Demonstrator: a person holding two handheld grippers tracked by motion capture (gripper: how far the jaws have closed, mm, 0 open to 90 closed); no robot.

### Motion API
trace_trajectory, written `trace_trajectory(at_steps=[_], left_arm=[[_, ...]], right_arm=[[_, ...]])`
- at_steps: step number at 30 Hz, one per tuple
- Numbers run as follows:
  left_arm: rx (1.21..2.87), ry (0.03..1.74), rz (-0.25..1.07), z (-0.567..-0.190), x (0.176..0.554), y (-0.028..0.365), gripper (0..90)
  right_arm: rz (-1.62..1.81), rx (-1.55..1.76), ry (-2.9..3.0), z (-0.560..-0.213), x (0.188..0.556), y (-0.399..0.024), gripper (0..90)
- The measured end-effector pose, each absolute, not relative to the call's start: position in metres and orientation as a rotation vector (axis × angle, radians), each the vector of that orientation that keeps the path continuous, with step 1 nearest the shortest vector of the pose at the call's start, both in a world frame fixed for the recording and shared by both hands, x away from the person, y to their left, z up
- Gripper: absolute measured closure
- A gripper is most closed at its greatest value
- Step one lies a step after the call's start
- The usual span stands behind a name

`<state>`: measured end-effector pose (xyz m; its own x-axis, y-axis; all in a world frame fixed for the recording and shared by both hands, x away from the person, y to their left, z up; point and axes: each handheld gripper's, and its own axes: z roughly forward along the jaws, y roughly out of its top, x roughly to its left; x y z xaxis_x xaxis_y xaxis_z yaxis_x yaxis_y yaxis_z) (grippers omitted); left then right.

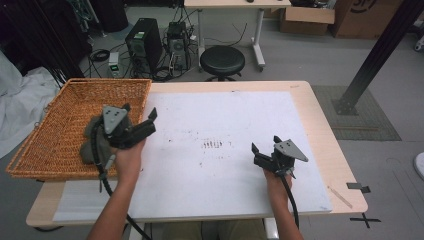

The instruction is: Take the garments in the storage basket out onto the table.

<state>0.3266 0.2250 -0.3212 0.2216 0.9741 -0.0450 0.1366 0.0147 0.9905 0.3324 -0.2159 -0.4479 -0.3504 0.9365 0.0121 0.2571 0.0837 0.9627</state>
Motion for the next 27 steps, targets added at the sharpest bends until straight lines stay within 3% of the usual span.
trace_trajectory(at_steps=[18,27], left_arm=[[1.490,1.393,0.992,-0.351,0.361,0.318,15.6],[1.605,1.540,0.870,-0.385,0.391,0.335,15.8]], right_arm=[[1.292,1.207,1.711,-0.448,0.334,-0.216,14.9],[1.303,1.221,1.703,-0.448,0.335,-0.217,14.9]])
